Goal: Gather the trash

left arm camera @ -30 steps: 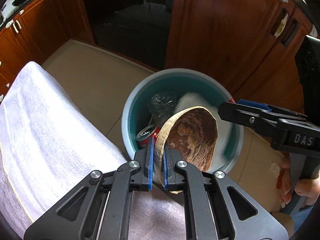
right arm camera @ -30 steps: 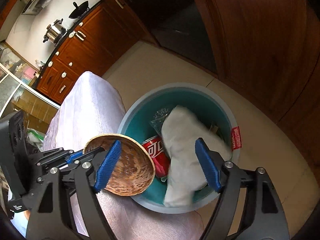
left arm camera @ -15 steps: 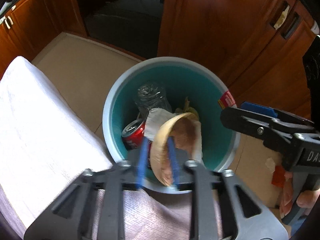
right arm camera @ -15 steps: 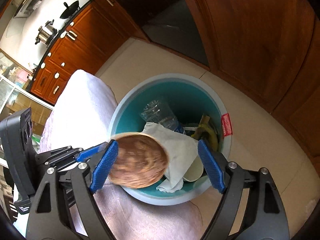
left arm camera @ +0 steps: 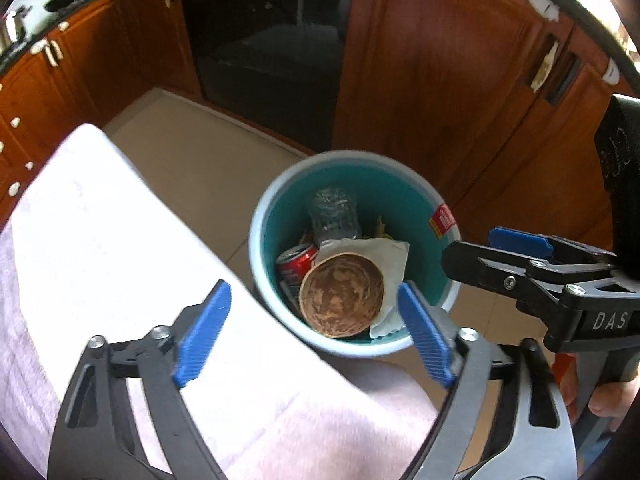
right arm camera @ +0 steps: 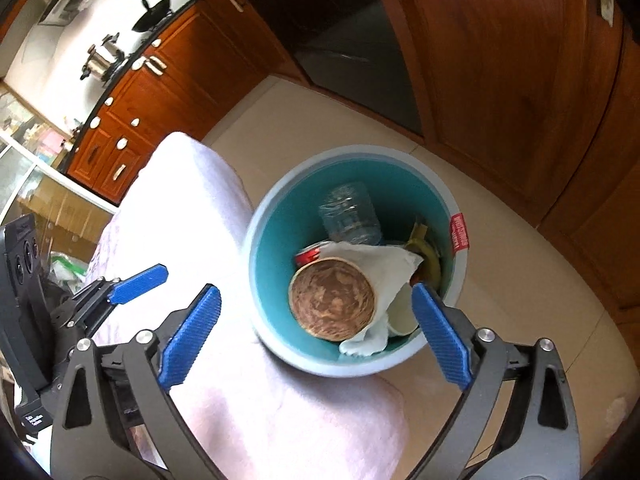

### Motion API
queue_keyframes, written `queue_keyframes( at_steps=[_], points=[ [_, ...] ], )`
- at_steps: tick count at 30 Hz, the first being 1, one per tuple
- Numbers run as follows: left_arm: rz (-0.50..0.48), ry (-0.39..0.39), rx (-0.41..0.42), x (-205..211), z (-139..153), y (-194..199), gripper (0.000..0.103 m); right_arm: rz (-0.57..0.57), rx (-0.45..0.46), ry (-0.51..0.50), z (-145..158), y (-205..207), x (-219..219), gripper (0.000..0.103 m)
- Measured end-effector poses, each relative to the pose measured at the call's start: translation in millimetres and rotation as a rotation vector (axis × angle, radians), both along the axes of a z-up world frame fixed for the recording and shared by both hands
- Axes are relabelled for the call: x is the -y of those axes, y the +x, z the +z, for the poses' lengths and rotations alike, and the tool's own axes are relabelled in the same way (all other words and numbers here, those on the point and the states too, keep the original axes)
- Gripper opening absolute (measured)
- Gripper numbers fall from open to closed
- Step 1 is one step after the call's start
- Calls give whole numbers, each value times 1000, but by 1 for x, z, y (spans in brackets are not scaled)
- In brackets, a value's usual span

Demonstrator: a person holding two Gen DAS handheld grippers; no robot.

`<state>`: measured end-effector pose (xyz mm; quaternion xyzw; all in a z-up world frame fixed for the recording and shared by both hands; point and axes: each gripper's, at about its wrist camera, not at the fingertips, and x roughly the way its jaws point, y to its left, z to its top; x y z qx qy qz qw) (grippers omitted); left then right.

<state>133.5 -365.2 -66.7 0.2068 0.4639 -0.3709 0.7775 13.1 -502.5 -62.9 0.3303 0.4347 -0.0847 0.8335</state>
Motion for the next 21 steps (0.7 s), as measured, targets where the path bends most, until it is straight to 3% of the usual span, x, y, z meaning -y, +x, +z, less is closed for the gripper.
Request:
queue_keyframes(
  at_steps=[5,10,21],
  points=[
    [43,-53,75,-33,34,-25,99,47,49,-46,34,-16,-22,96],
    [75,-63,115,-63,55,-47,99,93,76,-114,65,-39,-50,96],
    [188,-106,122,-124,81,-77,99,145,48,-259,90,-73,-100,96]
  ],
)
